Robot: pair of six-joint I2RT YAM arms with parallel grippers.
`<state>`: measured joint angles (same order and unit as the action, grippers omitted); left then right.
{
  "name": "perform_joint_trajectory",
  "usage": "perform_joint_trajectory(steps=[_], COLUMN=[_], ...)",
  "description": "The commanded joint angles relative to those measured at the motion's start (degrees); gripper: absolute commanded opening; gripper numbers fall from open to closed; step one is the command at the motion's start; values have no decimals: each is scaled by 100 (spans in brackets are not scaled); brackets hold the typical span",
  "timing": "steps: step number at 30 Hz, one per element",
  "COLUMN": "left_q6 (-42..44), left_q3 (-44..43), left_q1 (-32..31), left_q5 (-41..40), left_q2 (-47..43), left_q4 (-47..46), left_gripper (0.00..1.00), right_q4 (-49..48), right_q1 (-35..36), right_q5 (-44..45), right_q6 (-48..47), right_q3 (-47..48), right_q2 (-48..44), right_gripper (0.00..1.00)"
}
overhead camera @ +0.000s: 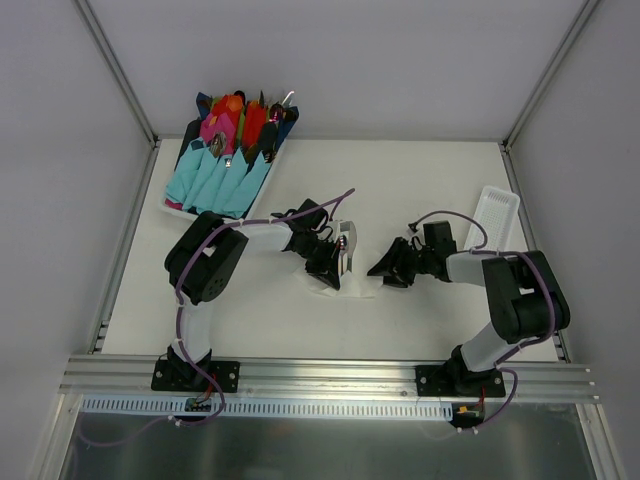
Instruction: Place the utensils on the paper napkin and roll it up
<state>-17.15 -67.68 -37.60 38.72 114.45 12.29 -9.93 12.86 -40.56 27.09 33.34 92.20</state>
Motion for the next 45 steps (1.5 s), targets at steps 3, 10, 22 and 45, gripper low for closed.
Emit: perform_joint_trajectory(steps=[3, 10, 22, 45], left_q6=[115, 115, 115, 115], left_q3=[80, 71, 53, 53], left_q1=[69, 60, 69, 60], left_q5=[-453, -471, -479, -453], left_q2=[209, 218, 253, 244], left_q4=[221, 221, 221, 221], left_gripper=[0, 0, 0, 0], right_q4=[360, 607, 755, -314], right_q1=[23, 58, 770, 1473], right_q5=[635, 1085, 1199, 1067], right_q6=[-37, -64, 226, 1359], right_q3=[-3, 304, 823, 1043], right_q2=[-387, -431, -519, 263], right_gripper=[41, 27, 8, 0])
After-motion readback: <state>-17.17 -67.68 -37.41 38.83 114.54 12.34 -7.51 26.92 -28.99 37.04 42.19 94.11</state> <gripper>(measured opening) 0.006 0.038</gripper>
